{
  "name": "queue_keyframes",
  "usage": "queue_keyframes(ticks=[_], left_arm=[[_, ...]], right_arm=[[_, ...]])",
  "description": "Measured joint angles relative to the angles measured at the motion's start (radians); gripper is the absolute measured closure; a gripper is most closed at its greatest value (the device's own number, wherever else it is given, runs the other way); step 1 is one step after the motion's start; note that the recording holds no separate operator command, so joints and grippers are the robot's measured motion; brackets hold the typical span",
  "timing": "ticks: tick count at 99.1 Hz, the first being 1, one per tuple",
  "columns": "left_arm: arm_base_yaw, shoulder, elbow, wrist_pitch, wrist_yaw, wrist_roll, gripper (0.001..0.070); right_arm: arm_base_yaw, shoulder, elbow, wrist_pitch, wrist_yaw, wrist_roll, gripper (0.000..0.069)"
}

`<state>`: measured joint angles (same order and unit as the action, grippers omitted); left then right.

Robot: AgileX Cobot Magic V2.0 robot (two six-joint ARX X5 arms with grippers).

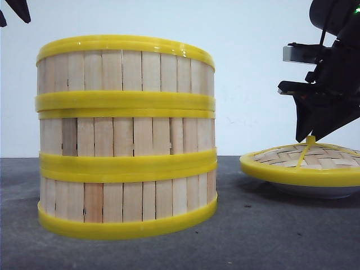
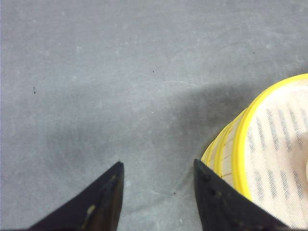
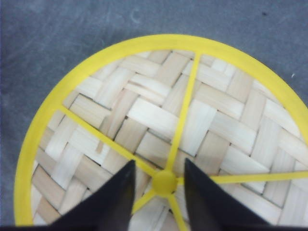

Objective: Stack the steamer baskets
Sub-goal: 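Move the right gripper to the woven lid and grip its center knob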

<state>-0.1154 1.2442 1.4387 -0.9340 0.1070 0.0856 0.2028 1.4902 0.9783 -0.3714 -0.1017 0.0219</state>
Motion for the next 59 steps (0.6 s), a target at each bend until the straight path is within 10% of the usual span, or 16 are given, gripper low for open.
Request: queue_keyframes(ticks=[59], left_arm=[[0.000, 0.000, 0.000, 0.002, 0.000, 0.000, 0.0441]], right_arm=[[0.000, -0.001, 0.002, 0.009, -0.004, 0.000, 0.0633]])
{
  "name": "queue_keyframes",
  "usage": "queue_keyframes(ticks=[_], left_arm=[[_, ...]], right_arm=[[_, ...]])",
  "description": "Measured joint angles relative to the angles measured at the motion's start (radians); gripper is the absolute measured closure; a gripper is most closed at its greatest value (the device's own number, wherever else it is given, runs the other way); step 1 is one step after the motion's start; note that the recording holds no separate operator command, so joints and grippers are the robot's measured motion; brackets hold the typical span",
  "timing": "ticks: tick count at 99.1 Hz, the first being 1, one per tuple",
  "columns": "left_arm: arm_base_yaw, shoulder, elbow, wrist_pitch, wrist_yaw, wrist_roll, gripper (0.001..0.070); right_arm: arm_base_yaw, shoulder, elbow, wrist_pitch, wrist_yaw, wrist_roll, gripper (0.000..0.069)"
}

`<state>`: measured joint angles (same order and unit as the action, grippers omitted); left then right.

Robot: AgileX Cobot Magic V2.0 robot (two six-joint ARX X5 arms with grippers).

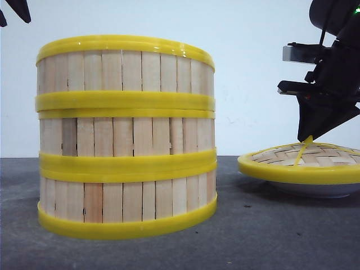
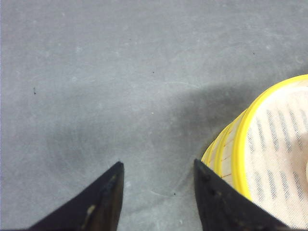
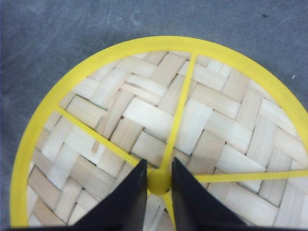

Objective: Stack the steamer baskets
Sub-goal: 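Move the right gripper to the woven lid and grip its center knob, then lift the woven lid off the white plate with the right gripper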

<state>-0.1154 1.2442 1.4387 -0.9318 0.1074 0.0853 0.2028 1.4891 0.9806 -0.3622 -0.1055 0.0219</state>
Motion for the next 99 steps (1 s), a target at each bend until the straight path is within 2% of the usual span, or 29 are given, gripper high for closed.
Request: queue_keyframes(ticks=[21, 54, 77, 99], left_arm=[[0.000, 0.000, 0.000, 0.000, 0.000, 0.000, 0.0441], [0.000, 0.000, 0.000, 0.002, 0.000, 0.001, 0.0441], [0.000, 0.000, 0.000, 0.022, 0.000, 0.001, 0.0441], [0.000, 0.000, 0.000, 0.024, 0.000, 0.001, 0.0441]], right_arm=[[0.000, -0.051, 0.087, -0.109, -0.016, 0.000, 0.0633], [0.025, -0.086, 0.414, -0.352, -0.132, -0.015, 0.0633], [0.143, -0.072, 0.613, -0.426, -0.177, -0.019, 0.0633], [0.325, 0.040, 0.779, -0.510, -0.180, -0.027, 0.0634]])
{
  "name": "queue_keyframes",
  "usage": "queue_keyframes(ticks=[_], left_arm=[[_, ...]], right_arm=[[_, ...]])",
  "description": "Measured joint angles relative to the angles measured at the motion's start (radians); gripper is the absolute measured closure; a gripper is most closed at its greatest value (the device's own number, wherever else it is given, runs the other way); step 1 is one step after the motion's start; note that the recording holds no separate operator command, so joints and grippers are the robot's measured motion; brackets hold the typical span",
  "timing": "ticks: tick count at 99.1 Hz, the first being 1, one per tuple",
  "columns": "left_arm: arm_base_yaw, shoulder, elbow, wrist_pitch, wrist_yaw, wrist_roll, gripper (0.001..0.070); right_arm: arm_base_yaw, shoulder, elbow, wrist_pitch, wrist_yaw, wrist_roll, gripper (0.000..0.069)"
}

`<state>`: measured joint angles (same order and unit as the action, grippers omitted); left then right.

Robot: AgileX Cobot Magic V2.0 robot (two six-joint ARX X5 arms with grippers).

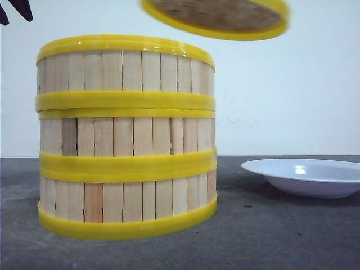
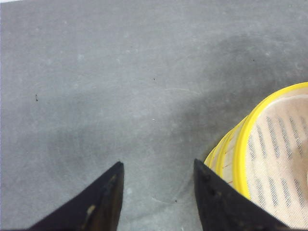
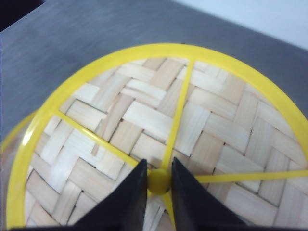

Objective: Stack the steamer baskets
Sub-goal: 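Lift the woven lid off the white plate with the right gripper, then lower the lid onto the top of the stack and release it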

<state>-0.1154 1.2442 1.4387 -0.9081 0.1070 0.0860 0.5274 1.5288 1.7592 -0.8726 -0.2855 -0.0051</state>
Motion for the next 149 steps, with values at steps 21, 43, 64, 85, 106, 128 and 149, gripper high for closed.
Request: queue_keyframes(ticks=[21, 43, 64, 85, 106, 128, 149], left_arm=[[0.000, 0.000, 0.000, 0.000, 0.000, 0.000, 0.0441], [0.000, 0.000, 0.000, 0.000, 0.000, 0.000, 0.0441], [0.000, 0.000, 0.000, -0.002, 0.000, 0.000, 0.0441], [0.000, 0.000, 0.000, -0.004, 0.000, 0.000, 0.0441], [0.000, 0.000, 0.000, -0.004, 0.000, 0.000, 0.0441], [0.000, 0.000, 0.000, -0.004, 0.000, 0.000, 0.0441], [0.000, 0.000, 0.000, -0.003, 0.000, 0.000, 0.0441]], right_arm=[[0.136, 0.103, 0.088, -0.037, 0.004, -0.024, 0.0634], [0.217, 0.162, 0.091, -0.035, 0.010, -0.029, 0.0634], [0.253, 0.201, 0.091, -0.035, 0.053, -0.044, 0.0634], [0.258, 0.210, 0.091, -0.042, 0.118, -0.051, 0.0634], [0.257, 0.229, 0.091, -0.058, 0.123, -0.051, 0.0634], [0.264, 0.230, 0.092, -0.055, 0.079, -0.061, 0.0634], [0.264, 0.230, 0.092, -0.058, 0.076, -0.071, 0.0634]])
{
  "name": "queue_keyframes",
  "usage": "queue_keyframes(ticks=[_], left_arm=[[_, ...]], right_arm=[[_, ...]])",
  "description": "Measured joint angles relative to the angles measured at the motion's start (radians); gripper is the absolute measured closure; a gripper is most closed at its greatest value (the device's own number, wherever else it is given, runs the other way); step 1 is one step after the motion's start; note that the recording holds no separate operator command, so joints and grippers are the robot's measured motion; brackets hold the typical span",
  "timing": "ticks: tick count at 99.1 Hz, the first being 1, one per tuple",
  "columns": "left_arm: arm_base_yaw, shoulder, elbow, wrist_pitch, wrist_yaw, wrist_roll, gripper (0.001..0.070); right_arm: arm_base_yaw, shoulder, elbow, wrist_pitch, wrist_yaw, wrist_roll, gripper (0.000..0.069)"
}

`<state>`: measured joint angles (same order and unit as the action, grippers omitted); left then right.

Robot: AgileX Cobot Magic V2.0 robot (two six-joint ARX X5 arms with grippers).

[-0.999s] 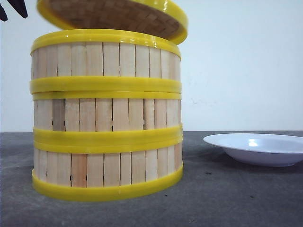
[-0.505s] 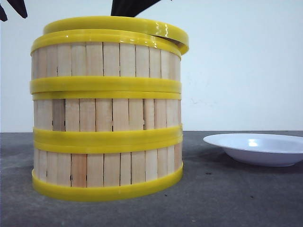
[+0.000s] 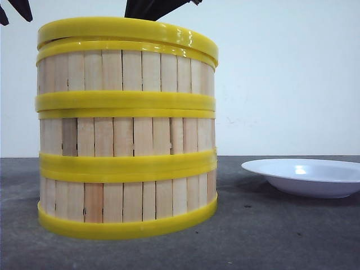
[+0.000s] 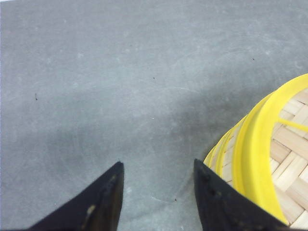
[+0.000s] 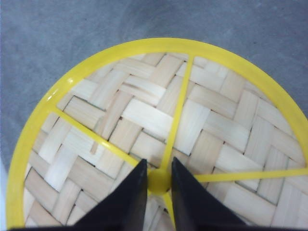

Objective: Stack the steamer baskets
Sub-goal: 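Lower the lid onto the top of the stack and release it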

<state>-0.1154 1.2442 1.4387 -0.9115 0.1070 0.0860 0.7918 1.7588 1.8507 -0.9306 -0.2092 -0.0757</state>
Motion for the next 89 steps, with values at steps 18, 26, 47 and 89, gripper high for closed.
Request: queue_keyframes(ticks=[18, 26, 47, 89], left_arm=[[0.000, 0.000, 0.000, 0.000, 0.000, 0.000, 0.0441], [0.000, 0.000, 0.000, 0.000, 0.000, 0.000, 0.0441], [0.000, 0.000, 0.000, 0.000, 0.000, 0.000, 0.0441], [0.000, 0.000, 0.000, 0.000, 0.000, 0.000, 0.0441]], right_arm=[[0.000, 0.006, 0.000, 0.001, 0.000, -0.003, 0.0634], [0.000, 0.013, 0.005, 0.002, -0.001, -0.003, 0.0634], [0.006, 0.020, 0.006, 0.006, 0.001, -0.006, 0.0634], [0.006, 0.023, 0.006, 0.019, 0.000, -0.006, 0.0349]])
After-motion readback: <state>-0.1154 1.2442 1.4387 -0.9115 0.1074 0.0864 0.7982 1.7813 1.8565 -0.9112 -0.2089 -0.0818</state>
